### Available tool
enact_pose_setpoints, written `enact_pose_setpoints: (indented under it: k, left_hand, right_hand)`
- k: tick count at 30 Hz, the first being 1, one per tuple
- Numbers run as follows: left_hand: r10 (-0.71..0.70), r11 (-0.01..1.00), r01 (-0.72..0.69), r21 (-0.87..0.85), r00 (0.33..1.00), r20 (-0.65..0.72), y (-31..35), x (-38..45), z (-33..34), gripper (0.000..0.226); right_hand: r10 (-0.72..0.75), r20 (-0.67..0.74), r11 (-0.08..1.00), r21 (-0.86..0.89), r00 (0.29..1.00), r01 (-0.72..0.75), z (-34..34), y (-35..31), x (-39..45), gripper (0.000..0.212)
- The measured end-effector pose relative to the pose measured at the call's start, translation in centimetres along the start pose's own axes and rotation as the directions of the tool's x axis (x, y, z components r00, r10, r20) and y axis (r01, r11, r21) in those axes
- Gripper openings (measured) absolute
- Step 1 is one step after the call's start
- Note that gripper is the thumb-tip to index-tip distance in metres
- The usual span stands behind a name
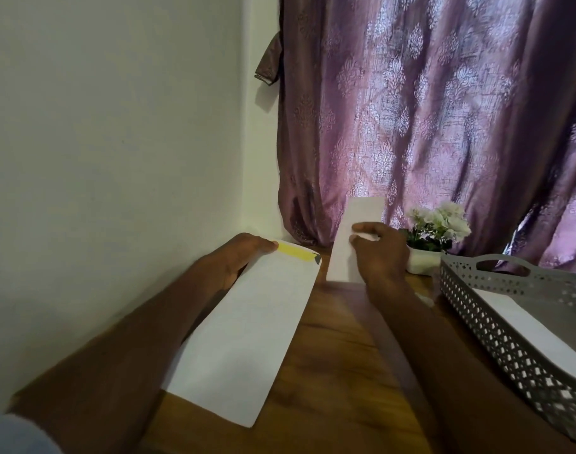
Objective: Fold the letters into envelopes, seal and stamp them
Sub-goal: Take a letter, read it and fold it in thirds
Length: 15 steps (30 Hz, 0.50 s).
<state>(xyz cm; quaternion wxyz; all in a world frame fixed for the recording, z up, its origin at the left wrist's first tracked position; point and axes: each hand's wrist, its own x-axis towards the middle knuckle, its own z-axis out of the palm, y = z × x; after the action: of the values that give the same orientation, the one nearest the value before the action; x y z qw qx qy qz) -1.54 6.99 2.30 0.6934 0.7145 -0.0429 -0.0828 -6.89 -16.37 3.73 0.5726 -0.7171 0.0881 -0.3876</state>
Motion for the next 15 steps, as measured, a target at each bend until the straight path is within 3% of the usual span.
enact_pose_setpoints:
  k: [3,5,11,15]
  left_hand:
    - [0.044,0.998,-0.044,0.049,0.999,0.0,0.0,0.0,0.8,0.029]
    - [0.082,0.994,-0.083,0.072,0.997,0.018,-0.1,0.0,1.5,0.033]
    - [0.125,0.986,-0.149,0.078,0.958,0.26,-0.4,-0.5,2.8,0.047]
    - [0.179,0.964,-0.225,0.139,0.942,0.284,-0.7,-0.6,3.5,0.056]
  right_hand:
    - [-0.019,0.014,0.946,0.325,1.0,0.013,0.0,-0.5,0.4,0.021]
    - [-0.008,0.072,0.903,0.428,0.997,-0.024,0.0,-0.6,0.3,0.019]
    - [-0.024,0.179,0.927,0.372,0.984,-0.045,-0.1,0.5,0.5,0.029]
    - [-0.017,0.199,0.925,0.376,0.98,-0.06,-0.2,1.1,0.9,0.034]
